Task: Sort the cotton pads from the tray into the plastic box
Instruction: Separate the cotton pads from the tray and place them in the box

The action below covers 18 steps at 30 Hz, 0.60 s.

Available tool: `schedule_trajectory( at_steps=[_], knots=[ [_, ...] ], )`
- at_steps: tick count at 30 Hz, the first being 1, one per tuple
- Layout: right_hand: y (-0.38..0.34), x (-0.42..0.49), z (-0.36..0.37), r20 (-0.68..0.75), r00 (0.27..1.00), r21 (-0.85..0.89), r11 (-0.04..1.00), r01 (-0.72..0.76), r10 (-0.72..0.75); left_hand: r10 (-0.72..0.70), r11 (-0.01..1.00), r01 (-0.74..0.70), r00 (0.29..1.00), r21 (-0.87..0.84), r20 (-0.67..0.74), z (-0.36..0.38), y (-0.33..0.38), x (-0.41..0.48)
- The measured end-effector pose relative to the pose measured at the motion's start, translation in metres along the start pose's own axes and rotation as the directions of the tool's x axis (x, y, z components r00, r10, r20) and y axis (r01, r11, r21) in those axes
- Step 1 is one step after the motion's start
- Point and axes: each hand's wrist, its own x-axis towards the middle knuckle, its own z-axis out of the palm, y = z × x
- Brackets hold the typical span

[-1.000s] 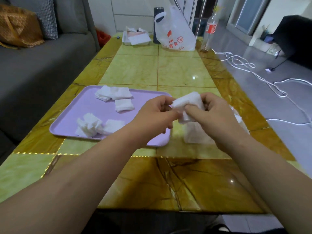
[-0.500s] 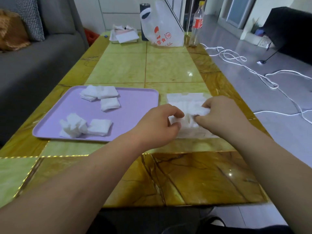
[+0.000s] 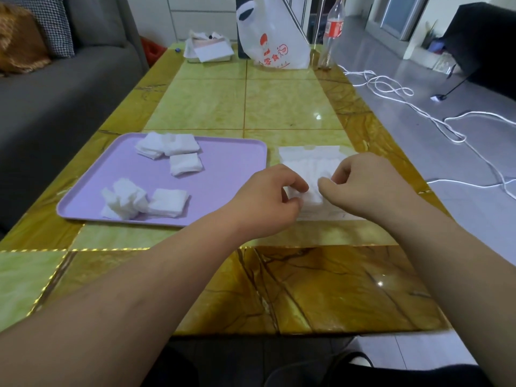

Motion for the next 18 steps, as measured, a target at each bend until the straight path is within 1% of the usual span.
schedule_trajectory(
  at_steps=[7,8,10,11,12,13,15,16,17,18],
  knots=[
    [0.002,0.008,0.018,0.127,0.989,0.000,0.997,-0.075,0.074,0.001,1.000,-0.001,1.000,0.004,0.012,0.001,0.003,-0.001],
    [0.001,0.009,0.018,0.133,0.988,-0.026,0.996,-0.080,0.083,-0.006,1.000,0.006,1.000,-0.003,0.015,0.000,0.002,-0.001],
    [-0.005,0.009,0.012,0.079,0.993,-0.165,0.983,-0.076,0.090,-0.006,1.000,0.006,1.000,-0.004,0.024,-0.001,0.001,-0.001],
    [-0.009,0.009,0.009,0.016,0.997,-0.228,0.972,-0.065,0.071,-0.001,1.000,0.001,1.000,-0.001,0.027,-0.002,0.002,-0.001],
    [-0.014,0.008,0.005,-0.057,0.998,-0.243,0.969,-0.046,0.033,0.001,1.000,-0.001,1.000,-0.003,0.025,-0.004,0.001,-0.002],
    [-0.020,0.008,0.004,-0.127,0.992,-0.203,0.979,-0.009,-0.017,-0.001,1.000,0.001,1.000,-0.006,0.014,-0.007,0.001,-0.004],
    [-0.038,0.005,0.011,-0.222,0.966,-0.024,0.991,0.133,-0.135,0.006,1.000,-0.006,1.000,0.016,-0.028,-0.019,-0.002,-0.007],
    [-0.048,0.004,0.018,-0.236,0.952,0.066,0.974,0.217,-0.196,0.021,0.999,-0.019,0.998,0.048,-0.058,-0.027,-0.006,-0.009],
    [-0.057,0.002,0.029,-0.225,0.942,0.132,0.950,0.284,-0.250,0.031,0.996,-0.023,0.996,0.092,-0.088,-0.037,-0.010,-0.011],
    [-0.067,0.000,0.040,-0.190,0.936,0.176,0.928,0.328,-0.296,0.015,0.989,0.002,0.993,0.147,-0.115,-0.048,-0.017,-0.014]
  ],
)
